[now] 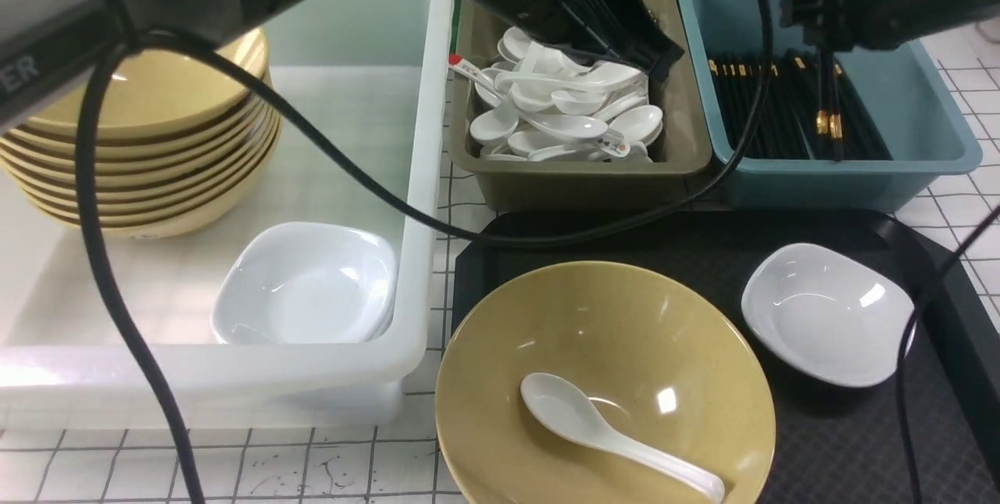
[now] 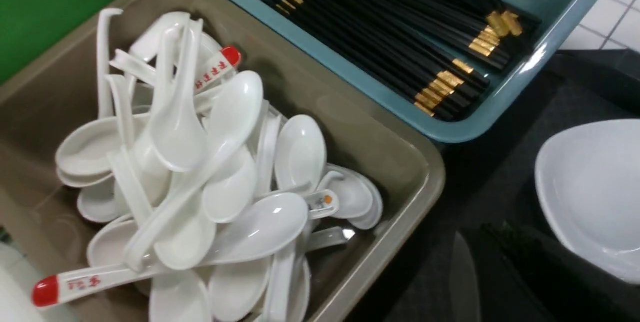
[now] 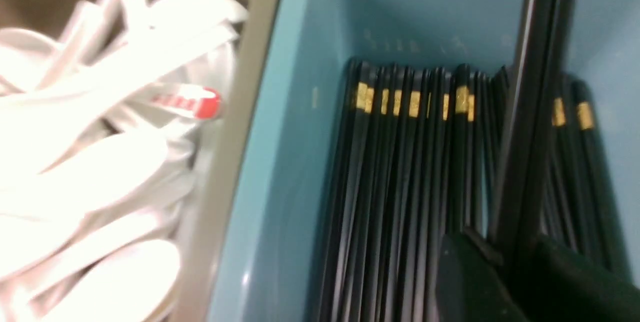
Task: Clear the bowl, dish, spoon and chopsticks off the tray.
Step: Use the right arm to put the chopsticks into the small storage box on the right, then use the right arm to grab the soup spoon in the middle, then use the right arm to put the soup spoon into the small storage box in the middle, then use the left arm to grab the yellow noodle bowl on the left
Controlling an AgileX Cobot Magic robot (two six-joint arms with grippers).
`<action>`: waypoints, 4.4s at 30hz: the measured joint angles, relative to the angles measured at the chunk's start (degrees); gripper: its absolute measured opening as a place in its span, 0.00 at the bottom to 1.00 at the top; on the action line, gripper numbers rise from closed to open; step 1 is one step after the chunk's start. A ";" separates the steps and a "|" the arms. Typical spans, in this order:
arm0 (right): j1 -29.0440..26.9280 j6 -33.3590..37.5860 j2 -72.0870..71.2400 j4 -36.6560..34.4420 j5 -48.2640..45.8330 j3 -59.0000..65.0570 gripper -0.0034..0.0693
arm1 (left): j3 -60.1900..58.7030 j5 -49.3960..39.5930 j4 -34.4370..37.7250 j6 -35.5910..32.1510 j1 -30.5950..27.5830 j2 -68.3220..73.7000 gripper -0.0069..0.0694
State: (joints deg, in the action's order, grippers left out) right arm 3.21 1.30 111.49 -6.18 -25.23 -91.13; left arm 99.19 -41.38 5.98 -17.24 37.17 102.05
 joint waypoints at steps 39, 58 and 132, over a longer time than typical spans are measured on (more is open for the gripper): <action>40.08 22.91 -22.08 -2.68 -44.24 17.58 0.78 | -52.00 -13.20 -4.50 11.27 0.00 -58.02 0.07; 40.83 19.78 -4.25 2.88 -37.01 17.71 0.67 | -52.14 -12.43 -4.32 10.83 0.00 -58.27 0.07; 21.49 16.57 -30.29 9.87 -46.64 1.63 0.10 | -3.50 -19.50 5.60 -8.89 0.61 14.56 0.81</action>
State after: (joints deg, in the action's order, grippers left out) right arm 24.70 17.87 81.20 3.70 -71.88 -89.50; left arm 95.70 -60.88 11.59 -26.13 37.78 116.62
